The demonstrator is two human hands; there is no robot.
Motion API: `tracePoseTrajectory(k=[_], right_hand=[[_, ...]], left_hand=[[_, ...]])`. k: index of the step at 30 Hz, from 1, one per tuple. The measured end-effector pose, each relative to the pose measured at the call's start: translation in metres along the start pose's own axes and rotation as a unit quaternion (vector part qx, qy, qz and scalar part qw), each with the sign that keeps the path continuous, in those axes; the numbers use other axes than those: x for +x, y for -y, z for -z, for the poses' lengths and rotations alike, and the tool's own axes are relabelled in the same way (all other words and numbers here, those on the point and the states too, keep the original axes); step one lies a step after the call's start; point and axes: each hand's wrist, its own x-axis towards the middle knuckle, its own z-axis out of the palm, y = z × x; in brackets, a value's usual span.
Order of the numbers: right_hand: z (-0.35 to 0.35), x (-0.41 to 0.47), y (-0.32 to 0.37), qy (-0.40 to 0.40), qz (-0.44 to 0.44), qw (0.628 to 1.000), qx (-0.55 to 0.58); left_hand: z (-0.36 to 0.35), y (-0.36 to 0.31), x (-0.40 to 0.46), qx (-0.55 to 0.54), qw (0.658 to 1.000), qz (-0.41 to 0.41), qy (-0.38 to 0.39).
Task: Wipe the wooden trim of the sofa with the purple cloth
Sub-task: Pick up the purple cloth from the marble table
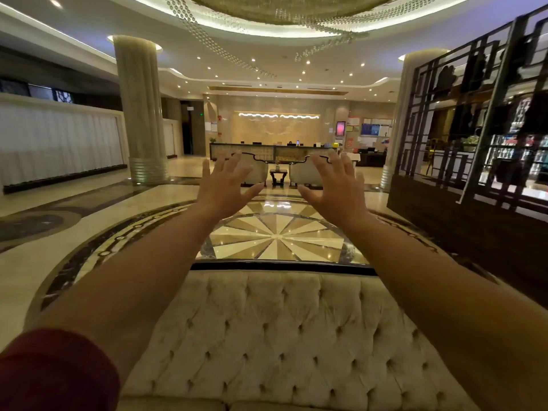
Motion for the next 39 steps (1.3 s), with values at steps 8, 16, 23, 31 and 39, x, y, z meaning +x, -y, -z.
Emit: tracePoseTrajectory(k=[8,16,23,31,39], right_hand=[[-0.014,-0.042,-0.060,-0.011,-0.052,0.998,0.025],[-0.030,-0.088,-0.080,0.018,-0.191,0.980,0.056],[-0.045,-0.167,-0.073,0.012,-0.284,0.958,-0.047],[0.003,-0.270,-0.081,-0.061,-0.339,0.926,-0.152],[0.065,-0.434,-0.065,-0.037,-0.407,0.875,-0.261]], left_hand=[[-0.050,-0.054,0.002,-0.104,0.994,-0.030,-0.005],[-0.108,-0.076,-0.009,-0.216,0.974,-0.072,0.020],[-0.159,-0.084,-0.035,-0.260,0.946,-0.190,0.048],[-0.161,-0.155,-0.090,-0.318,0.911,-0.245,0.096],[-0.143,-0.256,-0.196,-0.382,0.847,-0.322,0.181]])
